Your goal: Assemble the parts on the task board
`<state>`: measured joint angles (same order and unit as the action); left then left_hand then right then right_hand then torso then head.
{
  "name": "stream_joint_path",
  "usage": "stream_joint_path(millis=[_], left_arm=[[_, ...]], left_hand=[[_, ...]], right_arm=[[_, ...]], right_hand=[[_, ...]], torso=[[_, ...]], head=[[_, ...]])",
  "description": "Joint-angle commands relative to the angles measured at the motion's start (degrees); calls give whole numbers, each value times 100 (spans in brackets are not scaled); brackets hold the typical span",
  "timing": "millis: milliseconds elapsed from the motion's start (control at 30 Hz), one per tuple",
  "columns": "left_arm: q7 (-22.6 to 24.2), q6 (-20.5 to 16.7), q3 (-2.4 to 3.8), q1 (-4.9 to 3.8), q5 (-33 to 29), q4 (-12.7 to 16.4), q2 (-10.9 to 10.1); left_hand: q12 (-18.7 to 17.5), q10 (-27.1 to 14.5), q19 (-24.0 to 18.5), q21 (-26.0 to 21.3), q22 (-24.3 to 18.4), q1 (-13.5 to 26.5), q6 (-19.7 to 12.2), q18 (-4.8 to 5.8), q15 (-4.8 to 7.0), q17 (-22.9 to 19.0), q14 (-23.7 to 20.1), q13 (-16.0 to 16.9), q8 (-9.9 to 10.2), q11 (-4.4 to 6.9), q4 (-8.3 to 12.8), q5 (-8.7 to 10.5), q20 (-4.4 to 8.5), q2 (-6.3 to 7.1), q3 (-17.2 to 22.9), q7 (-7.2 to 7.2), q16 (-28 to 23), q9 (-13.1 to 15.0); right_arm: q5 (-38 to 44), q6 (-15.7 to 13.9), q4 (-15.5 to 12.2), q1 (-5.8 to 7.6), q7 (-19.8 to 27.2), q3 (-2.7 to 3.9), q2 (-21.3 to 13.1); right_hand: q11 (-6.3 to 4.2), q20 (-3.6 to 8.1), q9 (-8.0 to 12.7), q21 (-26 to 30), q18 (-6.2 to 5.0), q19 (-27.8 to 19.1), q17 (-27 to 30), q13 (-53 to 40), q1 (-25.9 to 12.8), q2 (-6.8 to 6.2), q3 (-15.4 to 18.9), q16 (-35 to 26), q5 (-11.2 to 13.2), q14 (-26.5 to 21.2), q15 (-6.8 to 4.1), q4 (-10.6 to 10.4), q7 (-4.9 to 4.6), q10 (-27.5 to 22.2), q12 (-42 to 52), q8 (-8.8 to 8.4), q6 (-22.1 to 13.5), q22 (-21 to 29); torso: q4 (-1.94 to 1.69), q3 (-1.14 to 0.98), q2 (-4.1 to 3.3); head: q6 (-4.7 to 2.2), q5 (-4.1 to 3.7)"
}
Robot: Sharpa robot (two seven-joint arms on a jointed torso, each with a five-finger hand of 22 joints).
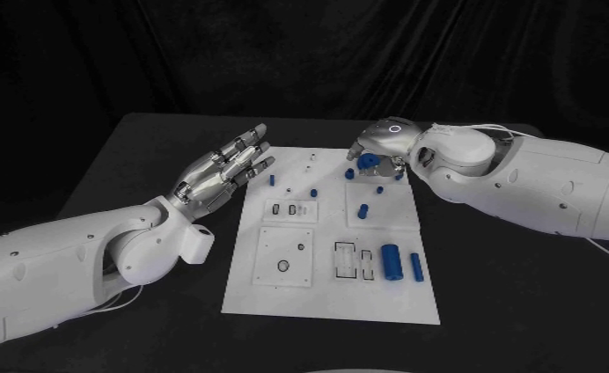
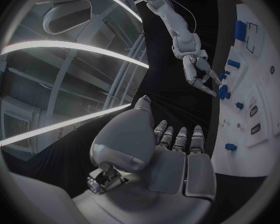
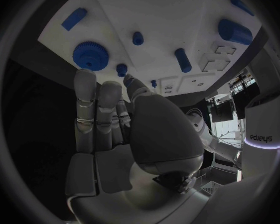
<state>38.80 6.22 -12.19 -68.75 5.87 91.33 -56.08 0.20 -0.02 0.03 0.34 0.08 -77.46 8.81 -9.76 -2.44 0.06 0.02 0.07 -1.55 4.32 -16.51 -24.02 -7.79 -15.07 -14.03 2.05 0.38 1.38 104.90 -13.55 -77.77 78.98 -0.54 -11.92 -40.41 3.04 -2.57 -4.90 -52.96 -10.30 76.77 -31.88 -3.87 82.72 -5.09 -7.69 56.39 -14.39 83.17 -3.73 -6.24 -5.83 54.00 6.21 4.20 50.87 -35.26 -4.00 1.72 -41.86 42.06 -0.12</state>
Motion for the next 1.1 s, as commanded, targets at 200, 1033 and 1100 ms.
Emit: stream_joint_path(millis=[200,1033,1100], left_arm=[[632,43,6,-18,41,-47,49],[540,164,6,-17,41,-175,147],[531,172,5,-17,41,-185,151]], left_hand=[[-20,2,-3,-34,-8,-112,-33,59,-10,-6,-2,-7,12,-61,41,-112,21,-17,65,-52,-38,-6],[-20,2,-3,-34,-8,-259,-25,60,-51,-6,-2,-7,7,-174,164,-390,-34,-15,147,-141,-38,-2],[-20,2,-3,-34,-8,-269,-24,57,-58,-6,-2,-7,7,-180,176,-412,-45,-14,153,-145,-38,-2]], right_arm=[[18,-143,176,-77,100,5,106],[-79,-244,737,-234,351,5,505],[-80,-256,771,-248,374,5,527]], right_hand=[[51,5,6,-95,103,-11,-153,2,9,-28,-33,117,3,37,43,-6,-47,-12,38,5,9,-98],[72,-21,-3,-358,147,-18,-535,2,-23,40,-218,386,-97,52,65,-6,-48,102,139,35,147,-480],[60,-20,-23,-409,150,-31,-601,-1,-39,34,-271,432,-84,46,63,-9,-42,168,175,64,231,-555]], torso=[[0,5,10],[-6,6,14],[5,6,12]], head=[[46,10],[89,5],[93,10]])
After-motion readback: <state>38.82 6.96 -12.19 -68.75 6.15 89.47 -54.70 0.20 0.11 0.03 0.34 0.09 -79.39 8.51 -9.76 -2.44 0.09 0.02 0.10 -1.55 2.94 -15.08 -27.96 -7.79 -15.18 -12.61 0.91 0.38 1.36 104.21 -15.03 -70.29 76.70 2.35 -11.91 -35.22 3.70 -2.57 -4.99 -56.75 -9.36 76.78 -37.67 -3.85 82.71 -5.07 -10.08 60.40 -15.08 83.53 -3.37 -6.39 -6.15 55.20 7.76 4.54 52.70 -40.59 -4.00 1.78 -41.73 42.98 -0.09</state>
